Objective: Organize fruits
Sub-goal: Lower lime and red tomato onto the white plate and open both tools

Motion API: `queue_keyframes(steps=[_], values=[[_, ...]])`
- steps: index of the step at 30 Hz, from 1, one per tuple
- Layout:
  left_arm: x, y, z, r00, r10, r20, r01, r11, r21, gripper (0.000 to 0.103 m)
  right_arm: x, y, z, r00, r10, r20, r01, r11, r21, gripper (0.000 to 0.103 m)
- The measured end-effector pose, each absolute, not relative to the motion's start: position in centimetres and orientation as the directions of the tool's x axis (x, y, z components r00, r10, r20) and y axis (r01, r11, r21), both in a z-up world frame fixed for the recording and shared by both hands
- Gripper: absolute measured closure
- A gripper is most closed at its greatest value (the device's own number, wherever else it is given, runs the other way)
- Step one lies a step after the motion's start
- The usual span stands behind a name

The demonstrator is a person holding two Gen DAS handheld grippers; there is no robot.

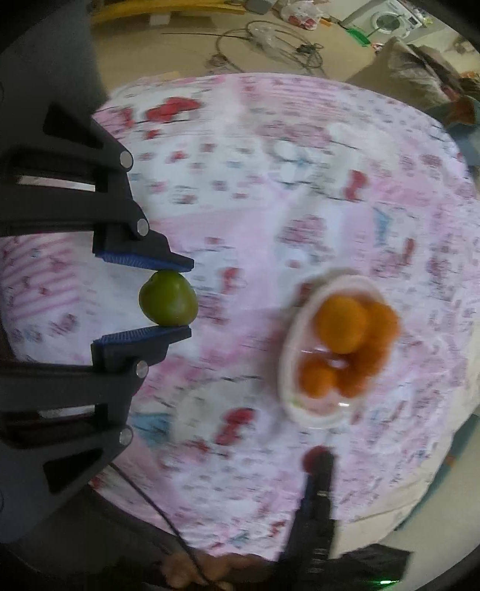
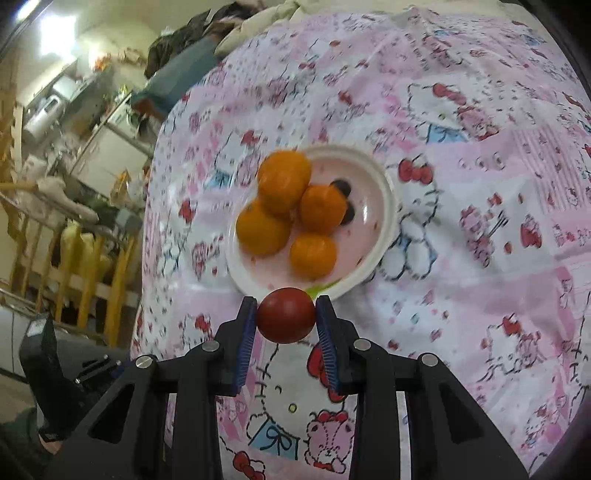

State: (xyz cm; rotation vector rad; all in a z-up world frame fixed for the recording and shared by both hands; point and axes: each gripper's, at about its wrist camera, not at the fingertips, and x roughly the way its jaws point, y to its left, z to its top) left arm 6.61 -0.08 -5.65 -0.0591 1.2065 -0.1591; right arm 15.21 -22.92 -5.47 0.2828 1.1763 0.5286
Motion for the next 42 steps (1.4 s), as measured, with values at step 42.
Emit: queue_keyframes(steps=[42], values=[[18.9,-6.5,-11.0,0.297,-0.186,-0.937,0.181,0.974,-0.136,0.063,24.1,-23.9,-10.7,0.173,0.546,-0.82,-0.248,0.83,0.5,0.045]])
